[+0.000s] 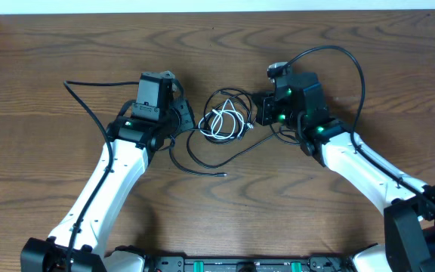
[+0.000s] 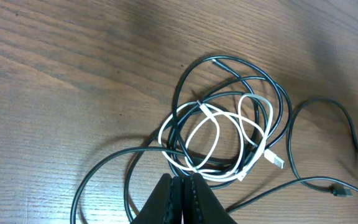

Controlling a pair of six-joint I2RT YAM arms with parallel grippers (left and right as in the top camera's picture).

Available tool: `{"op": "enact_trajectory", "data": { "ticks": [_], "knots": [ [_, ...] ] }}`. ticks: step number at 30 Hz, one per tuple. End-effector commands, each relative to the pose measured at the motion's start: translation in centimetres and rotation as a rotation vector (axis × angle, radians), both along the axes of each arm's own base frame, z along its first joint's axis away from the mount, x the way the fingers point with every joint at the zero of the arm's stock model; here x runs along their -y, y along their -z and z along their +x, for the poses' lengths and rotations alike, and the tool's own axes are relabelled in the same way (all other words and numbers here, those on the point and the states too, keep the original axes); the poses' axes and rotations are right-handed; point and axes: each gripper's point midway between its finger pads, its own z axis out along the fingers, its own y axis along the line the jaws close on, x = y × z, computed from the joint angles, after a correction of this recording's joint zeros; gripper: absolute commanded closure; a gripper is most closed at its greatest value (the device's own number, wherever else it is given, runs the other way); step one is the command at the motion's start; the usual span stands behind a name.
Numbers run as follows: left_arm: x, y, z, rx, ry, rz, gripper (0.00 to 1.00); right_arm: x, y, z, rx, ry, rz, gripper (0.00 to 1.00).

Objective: Untangle cables

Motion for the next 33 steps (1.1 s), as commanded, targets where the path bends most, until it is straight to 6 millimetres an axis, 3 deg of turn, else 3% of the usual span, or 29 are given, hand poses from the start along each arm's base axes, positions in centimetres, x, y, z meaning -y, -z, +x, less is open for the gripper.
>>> {"op": "enact_trajectory", "data": {
  "ticks": [1,4,6,14,17,18,19,20,22,24,26,29,33],
  "knots": [
    [-0.4,-0.3,0.0,0.009,-0.012,0.005,0.91,-1.4,0.5,-1.2,-0.097,-0.046,0.098,0.99],
    [-0.4,-0.3,0.0,0.009,-0.012,0.005,0.91,-1.3,0.4,-1.0,-0.145,0.002,0.147,0.99],
    [-0.4,-0.3,0.0,0.009,-0.012,0.005,0.59,-1.8,-0.9,-0.7,-0.195,0.018,0.231,0.99],
    [-0.4,-0.3,0.0,0.009,-0.012,0.005,0.40,-1.7,-4.1,0.3,-0.196,-0.017,0.235,0.96],
    [-0.4,-0.3,0.0,0.009,-0.012,0.005,0.33,-1.8,-4.2,0.4,-0.180,-0.028,0.228,0.81],
    [-0.4,-0.3,0.0,0.009,-0.012,0.005,0.14,-1.9,-4.2,0.3,-0.181,-0.030,0.227,0.71],
    [-0.4,-0.3,0.0,0.009,-0.012,0.005,0.02,-2.0,-4.2,0.2,-0.182,-0.033,0.227,0.60],
    [-0.4,-0.3,0.0,0.008,-0.012,0.005,0.02,-2.2,-4.2,0.1,-0.185,-0.036,0.226,0.48],
    [-0.4,-0.3,0.0,0.009,-0.012,0.005,0.02,-2.3,-4.0,-0.2,-0.198,-0.039,0.224,0.38],
    [-0.4,-0.3,0.0,0.009,-0.012,0.005,0.01,-2.3,-3.6,-0.5,-0.216,-0.039,0.216,0.12],
    [-0.4,-0.3,0.0,0.009,-0.012,0.005,0.01,-2.4,-3.6,-0.4,-0.209,-0.032,0.211,0.01],
    [-0.4,-0.3,0.0,0.009,-0.012,0.005,0.01,-1.8,-3.4,0.5,-0.189,0.039,0.192,0.01],
    [-0.4,-0.3,0.0,0.009,-0.012,0.005,0.01,-1.3,-1.5,1.1,-0.344,0.232,0.273,0.01]
  ]
}}
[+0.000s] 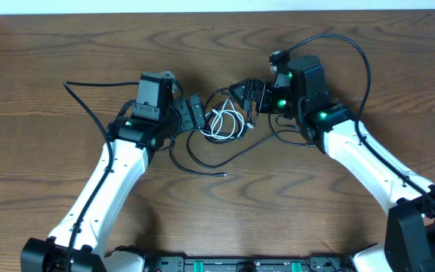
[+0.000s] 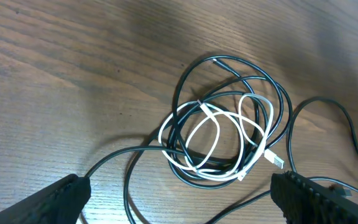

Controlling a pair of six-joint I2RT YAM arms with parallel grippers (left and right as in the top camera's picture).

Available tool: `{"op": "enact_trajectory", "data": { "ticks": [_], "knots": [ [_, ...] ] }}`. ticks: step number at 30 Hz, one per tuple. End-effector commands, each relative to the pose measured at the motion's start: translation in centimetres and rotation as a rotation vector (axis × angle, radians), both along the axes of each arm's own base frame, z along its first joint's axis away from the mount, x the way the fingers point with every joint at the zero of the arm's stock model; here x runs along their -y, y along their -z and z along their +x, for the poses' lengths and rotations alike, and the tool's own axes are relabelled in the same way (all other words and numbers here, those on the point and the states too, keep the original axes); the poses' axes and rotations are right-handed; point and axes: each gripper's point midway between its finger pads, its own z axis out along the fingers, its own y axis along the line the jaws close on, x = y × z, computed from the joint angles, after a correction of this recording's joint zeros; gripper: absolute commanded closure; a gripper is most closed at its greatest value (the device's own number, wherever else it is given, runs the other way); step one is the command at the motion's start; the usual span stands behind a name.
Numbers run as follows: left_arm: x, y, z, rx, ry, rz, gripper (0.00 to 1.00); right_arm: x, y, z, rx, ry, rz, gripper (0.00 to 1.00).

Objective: Untangle cables

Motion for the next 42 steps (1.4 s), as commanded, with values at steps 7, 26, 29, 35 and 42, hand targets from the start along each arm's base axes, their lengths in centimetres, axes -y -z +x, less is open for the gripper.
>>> {"op": "enact_trajectory", "data": {
  "ticks": [7,26,29,35,42],
  "knots": [
    [-0.3,-0.3,0.1,0.011,-0.009,0.006,0.01,-1.9,3.6,2.1,-0.374,0.281,0.304,0.30],
    [-0.3,-0.3,0.1,0.012,-0.009,0.006,0.00,-7.4,12.2,3.0,-0.627,0.387,0.521,0.52],
    [-0.3,-0.3,0.1,0.012,-0.009,0.006,0.00,-7.3,13.0,3.2,-0.612,0.418,0.501,0.73],
    [-0.3,-0.3,0.1,0.012,-0.009,0.006,0.00,-8.0,9.3,5.1,-0.324,0.261,0.412,0.98],
    [-0.3,-0.3,0.1,0.012,-0.009,0.006,0.00,-8.9,1.5,3.9,-0.094,0.000,0.317,0.98]
  ]
}}
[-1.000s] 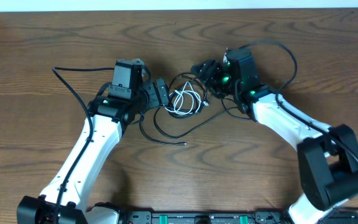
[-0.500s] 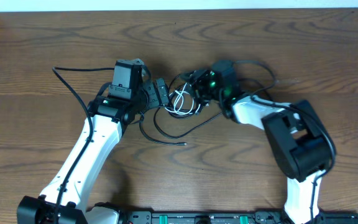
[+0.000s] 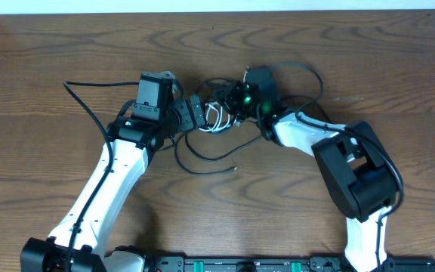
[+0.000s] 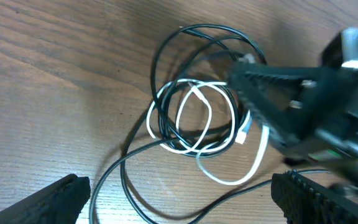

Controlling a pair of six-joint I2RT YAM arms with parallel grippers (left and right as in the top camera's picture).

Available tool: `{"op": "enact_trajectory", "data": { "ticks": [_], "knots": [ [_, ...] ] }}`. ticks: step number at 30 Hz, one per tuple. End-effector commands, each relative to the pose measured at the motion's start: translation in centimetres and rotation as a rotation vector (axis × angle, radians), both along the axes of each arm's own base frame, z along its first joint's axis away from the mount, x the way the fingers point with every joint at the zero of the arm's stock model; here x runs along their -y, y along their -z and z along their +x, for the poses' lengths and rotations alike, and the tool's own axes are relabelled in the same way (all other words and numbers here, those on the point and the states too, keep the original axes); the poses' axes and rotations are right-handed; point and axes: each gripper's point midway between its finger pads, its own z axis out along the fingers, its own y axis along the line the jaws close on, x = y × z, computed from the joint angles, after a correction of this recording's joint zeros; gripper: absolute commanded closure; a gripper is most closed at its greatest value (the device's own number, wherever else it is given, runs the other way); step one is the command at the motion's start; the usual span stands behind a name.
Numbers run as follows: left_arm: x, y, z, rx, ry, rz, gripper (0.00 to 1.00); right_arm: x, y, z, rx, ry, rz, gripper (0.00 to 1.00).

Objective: Untangle cables

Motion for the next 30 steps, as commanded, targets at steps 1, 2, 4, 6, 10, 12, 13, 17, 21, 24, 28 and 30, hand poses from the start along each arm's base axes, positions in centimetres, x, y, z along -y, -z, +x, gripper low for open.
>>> {"op": "enact_trajectory", "data": {
  "ticks": [1,2,4,6,10,12,13,17,21,24,28,30],
  "knots": [
    [-0.3,-0.3,0.1,0.012,-0.009,0.005,0.00,-0.3,-8.1,-0.8,0.291,-0.180,-0.036,0.98],
    [-0.3,-0.3,0.1,0.012,-0.009,0.006,0.00,-0.1,-9.1,-1.4,0.308,-0.204,-0.046,0.98],
    [-0.3,-0.3,0.1,0.012,-0.009,0.006,0.00,0.8,-11.2,-2.8,0.323,-0.238,-0.068,0.99],
    [-0.3,-0.3,0.1,0.012,-0.009,0.006,0.00,1.7,-13.6,-4.5,0.389,-0.288,-0.119,0.99],
    [-0.3,-0.3,0.1,0.012,-0.009,0.006,0.00,3.9,-16.9,-7.2,0.560,-0.368,-0.277,0.99],
    [-0.3,-0.3,0.1,0.012,-0.009,0.006,0.00,5.1,-17.5,-8.8,0.626,-0.422,-0.375,0.99],
    [-0.3,-0.3,0.1,0.012,-0.009,0.005,0.00,5.6,-17.4,-9.4,0.632,-0.443,-0.402,0.99],
    [-0.3,-0.3,0.1,0.012,-0.009,0.005,0.00,11.0,-13.1,-10.2,0.366,-0.330,-0.615,0.99],
    [-0.3,-0.3,0.1,0.012,-0.009,0.006,0.00,14.3,-9.0,-11.7,0.159,-0.344,-0.721,0.99],
    [-0.3,-0.3,0.1,0.012,-0.009,0.006,0.00,11.2,-9.1,-13.9,0.258,-0.594,-0.594,0.99],
    [-0.3,-0.3,0.1,0.012,-0.009,0.005,0.00,11.1,-9.5,-13.3,0.321,-0.611,-0.614,0.99],
    [-0.3,-0.3,0.1,0.012,-0.009,0.006,0.00,12.3,-9.4,-11.9,0.313,-0.530,-0.674,0.99]
  ]
}}
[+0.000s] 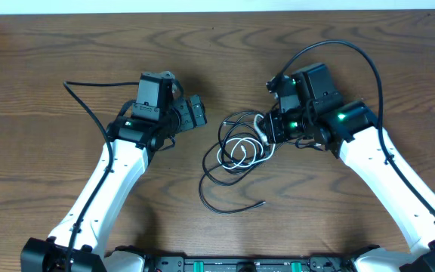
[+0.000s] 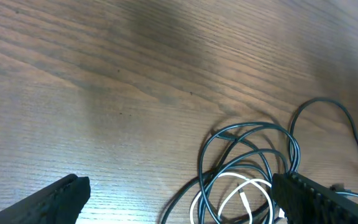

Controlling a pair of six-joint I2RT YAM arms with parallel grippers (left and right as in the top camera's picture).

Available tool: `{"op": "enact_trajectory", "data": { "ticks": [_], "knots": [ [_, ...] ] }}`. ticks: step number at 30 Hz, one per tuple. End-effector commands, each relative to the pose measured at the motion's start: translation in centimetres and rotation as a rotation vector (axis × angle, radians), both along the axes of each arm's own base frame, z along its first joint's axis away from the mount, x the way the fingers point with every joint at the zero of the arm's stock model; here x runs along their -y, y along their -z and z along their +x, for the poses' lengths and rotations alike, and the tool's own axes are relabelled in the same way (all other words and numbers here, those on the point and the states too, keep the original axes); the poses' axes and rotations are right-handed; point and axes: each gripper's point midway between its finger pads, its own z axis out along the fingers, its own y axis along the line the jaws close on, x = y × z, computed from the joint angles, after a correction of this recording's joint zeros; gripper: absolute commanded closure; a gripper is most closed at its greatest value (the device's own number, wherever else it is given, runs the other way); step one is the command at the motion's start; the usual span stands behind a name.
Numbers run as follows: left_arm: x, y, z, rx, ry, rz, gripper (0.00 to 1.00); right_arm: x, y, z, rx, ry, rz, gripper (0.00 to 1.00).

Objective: Untangle cables

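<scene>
A tangle of black cable (image 1: 229, 132) and white cable (image 1: 240, 151) lies on the wooden table between the arms. Its black tail (image 1: 236, 208) trails toward the front. My right gripper (image 1: 266, 127) is at the tangle's right edge, shut on a white loop there. To the upper left of the tangle, and apart from it, my left gripper (image 1: 192, 113) stands wide open. In the left wrist view the left gripper (image 2: 179, 214) holds nothing, its fingertips (image 2: 61, 198) are at the bottom corners, and the tangle (image 2: 247, 168) lies at the lower right.
The left arm's own black lead (image 1: 81, 106) runs out to the left. The right arm's lead (image 1: 353, 57) arches over its wrist. The table's far edge (image 1: 217, 10) meets a white strip at the top.
My right gripper was deep in the tangle next to the left gripper. It is now further right, and the tangle has moved right and toward the front with it. The left gripper stayed open in place.
At first my left gripper was shut at the tangle's left side, with the right gripper just right of the tangle. Then the left gripper stood open. After that the right gripper was inside the tangle. Now the tangle lies further right, away from the left gripper.
</scene>
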Motion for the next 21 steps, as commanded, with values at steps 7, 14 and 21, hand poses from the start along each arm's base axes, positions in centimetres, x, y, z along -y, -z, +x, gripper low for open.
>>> {"op": "enact_trajectory", "data": {
  "ticks": [7,14,21],
  "knots": [
    [-0.3,-0.3,0.1,0.012,-0.009,0.006,0.00,7.7,-1.3,5.4,0.106,0.366,-0.117,0.99],
    [-0.3,-0.3,0.1,0.012,-0.009,0.006,0.00,11.4,-7.8,6.8,0.164,0.418,0.135,0.99],
    [-0.3,-0.3,0.1,0.012,-0.009,0.006,0.00,15.5,-14.7,6.1,0.310,0.461,0.271,0.99]
  ]
}}
